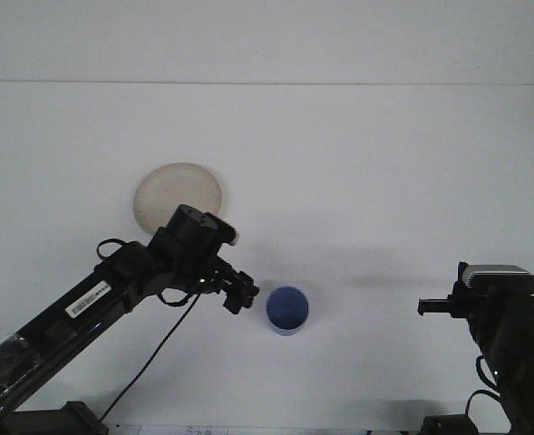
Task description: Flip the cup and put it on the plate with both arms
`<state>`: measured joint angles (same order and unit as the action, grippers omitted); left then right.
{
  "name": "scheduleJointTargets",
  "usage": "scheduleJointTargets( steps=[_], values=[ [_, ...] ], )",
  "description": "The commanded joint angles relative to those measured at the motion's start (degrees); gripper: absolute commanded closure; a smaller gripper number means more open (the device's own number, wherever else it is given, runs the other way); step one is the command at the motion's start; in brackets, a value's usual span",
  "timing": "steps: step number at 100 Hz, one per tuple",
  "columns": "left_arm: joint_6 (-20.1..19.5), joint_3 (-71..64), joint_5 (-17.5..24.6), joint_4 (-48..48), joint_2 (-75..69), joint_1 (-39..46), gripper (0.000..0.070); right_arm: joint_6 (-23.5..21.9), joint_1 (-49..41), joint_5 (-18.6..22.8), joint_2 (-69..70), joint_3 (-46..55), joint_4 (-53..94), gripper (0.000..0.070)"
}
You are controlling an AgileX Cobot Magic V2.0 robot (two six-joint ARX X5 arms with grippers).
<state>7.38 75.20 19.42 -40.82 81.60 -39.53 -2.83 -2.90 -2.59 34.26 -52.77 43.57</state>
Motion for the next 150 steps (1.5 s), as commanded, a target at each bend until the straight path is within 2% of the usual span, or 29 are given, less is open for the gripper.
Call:
scheduleJointTargets(
  steps=[1, 41, 59, 75, 80, 93, 97, 127, 136, 150],
  values=[
    [-0.6, 2.9, -0.5, 0.3, 2.9, -1.2, 0.0318, -0.2, 0.0, 0.0, 0.3, -0.5, -0.8, 0.0693],
    [-3.6, 7.0, -1.5, -1.7, 11.4, -5.4, 0.0318, -0.2, 0.0, 0.0, 0.3, -0.5, -0.7, 0.0693],
    [-4.0, 7.0, -4.5, -1.4, 13.8, -6.3, 0.032, -0.2, 0.0, 0.0, 0.3, -0.5, -0.8, 0.0693],
    [-5.0, 7.0, -4.6, -1.0, 16.8, -6.7, 0.033, -0.2, 0.0, 0.0, 0.3, -0.5, -0.7, 0.0693],
    [-5.0, 7.0, -4.6, -1.0, 17.4, -6.7, 0.0378, -0.2, 0.0, 0.0, 0.3, -0.5, -0.7, 0.0693],
    [-5.0, 7.0, -4.6, 0.2, 18.1, -7.4, 0.065, -0.2, 0.0, 0.0, 0.3, -0.5, -0.7, 0.0693],
    [-5.0, 7.1, -4.6, 0.6, 18.1, -7.6, 0.07, -0.2, 0.0, 0.0, 0.3, -0.5, -0.7, 0.0693],
    [-5.8, 13.4, -4.7, -4.8, 18.1, -5.1, 0.0695, -0.2, 0.0, 0.0, 0.3, -0.5, -0.7, 0.0693],
    [-6.2, 17.0, -7.7, -7.2, 18.1, -1.7, 0.0695, -0.2, 0.0, 0.0, 0.3, -0.5, -0.7, 0.0693],
    [-6.8, 22.6, -19.6, -9.2, 18.1, 5.3, 0.0695, -0.2, 0.0, 0.0, 0.3, -0.5, -0.7, 0.0693]
  ],
)
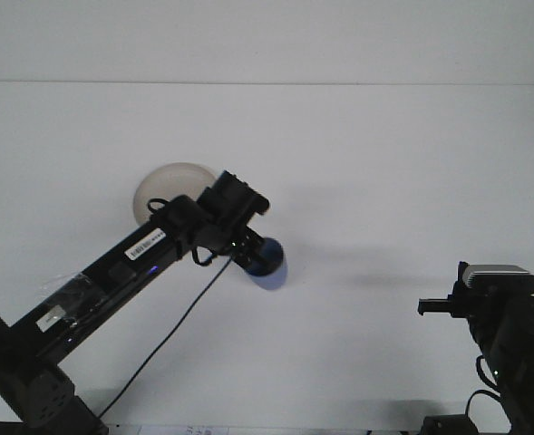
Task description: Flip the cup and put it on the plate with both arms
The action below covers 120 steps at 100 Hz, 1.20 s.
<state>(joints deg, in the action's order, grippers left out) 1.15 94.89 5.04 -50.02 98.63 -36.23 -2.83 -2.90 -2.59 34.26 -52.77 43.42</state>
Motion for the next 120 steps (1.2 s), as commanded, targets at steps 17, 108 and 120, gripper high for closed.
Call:
scheduleJointTargets(
  steps=[17, 108, 120],
  values=[
    [-0.7, 6.0, -9.6, 3.1, 1.1, 11.6, 0.0695, -0.2, 0.0, 0.0, 0.3, -0.5, -0.6, 0.0693],
    [-0.5, 6.1, -9.6, 6.6, 12.1, 25.0, 0.0333, -0.2, 0.0, 0.0, 0.3, -0.5, -0.5, 0.0693],
    [-0.5, 6.6, -9.6, 6.6, 12.1, 25.2, 0.0305, -0.2, 0.0, 0.0, 0.3, -0.5, -0.5, 0.0693]
  ],
)
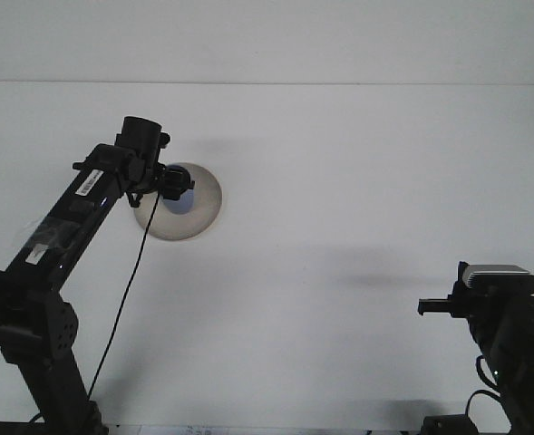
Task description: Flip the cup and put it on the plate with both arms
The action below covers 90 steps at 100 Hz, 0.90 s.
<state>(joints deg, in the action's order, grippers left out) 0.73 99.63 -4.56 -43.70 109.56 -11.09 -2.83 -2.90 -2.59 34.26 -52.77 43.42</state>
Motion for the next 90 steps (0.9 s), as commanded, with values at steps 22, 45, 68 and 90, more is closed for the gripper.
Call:
scheduleJointTargets(
  steps=[22, 45, 68, 90],
  values=[
    [2.1, 6.7, 0.1, 0.0, -1.7, 0.2, 0.0306, -0.2, 0.0, 0.0, 0.3, -0.5, -0.5, 0.0693],
    [3.5, 6.6, 0.0, 1.5, -11.7, 0.2, 0.0306, -0.2, 0.0, 0.0, 0.3, -0.5, -0.6, 0.0693],
    [5.0, -3.0, 0.0, 4.5, -25.6, -1.0, 0.0306, -0.2, 0.0, 0.0, 0.3, -0.5, -0.6, 0.0693],
    [8.1, -24.7, 0.0, 14.6, -41.8, -2.1, 0.0306, -0.2, 0.0, -0.1, 0.3, -0.5, -0.8, 0.0693]
  ],
)
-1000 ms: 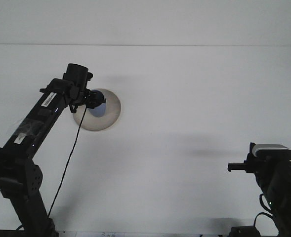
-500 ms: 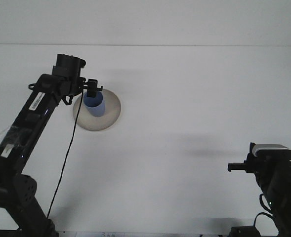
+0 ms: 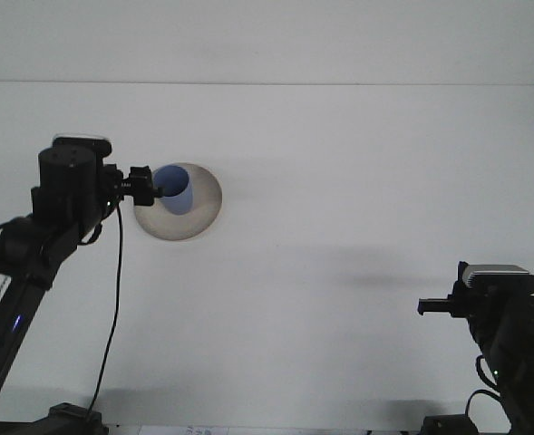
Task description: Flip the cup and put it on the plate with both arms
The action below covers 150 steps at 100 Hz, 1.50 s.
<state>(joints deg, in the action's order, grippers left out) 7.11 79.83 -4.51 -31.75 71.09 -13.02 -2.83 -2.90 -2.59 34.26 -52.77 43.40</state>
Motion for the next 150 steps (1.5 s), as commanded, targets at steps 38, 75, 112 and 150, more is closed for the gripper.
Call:
scheduleJointTargets(
  steps=[38, 75, 112, 150],
  values=[
    [3.1, -36.4, -0.1, 10.3, -28.6, -0.3, 0.0331, -0.2, 0.0, 0.0, 0.3, -0.5, -1.0, 0.0693],
    [2.9, -38.2, -0.1, 10.4, -34.6, -0.3, 0.069, -0.2, 0.0, 0.0, 0.3, -0.5, -1.0, 0.0693],
    [2.9, -38.2, 0.0, 12.2, -37.7, -0.3, 0.0688, -0.2, 0.0, 0.0, 0.3, -0.5, -1.0, 0.0693],
    [-1.4, -38.2, -0.1, 14.5, -43.1, -0.3, 0.0688, -0.2, 0.0, 0.0, 0.3, -0.5, -1.0, 0.0693]
  ],
)
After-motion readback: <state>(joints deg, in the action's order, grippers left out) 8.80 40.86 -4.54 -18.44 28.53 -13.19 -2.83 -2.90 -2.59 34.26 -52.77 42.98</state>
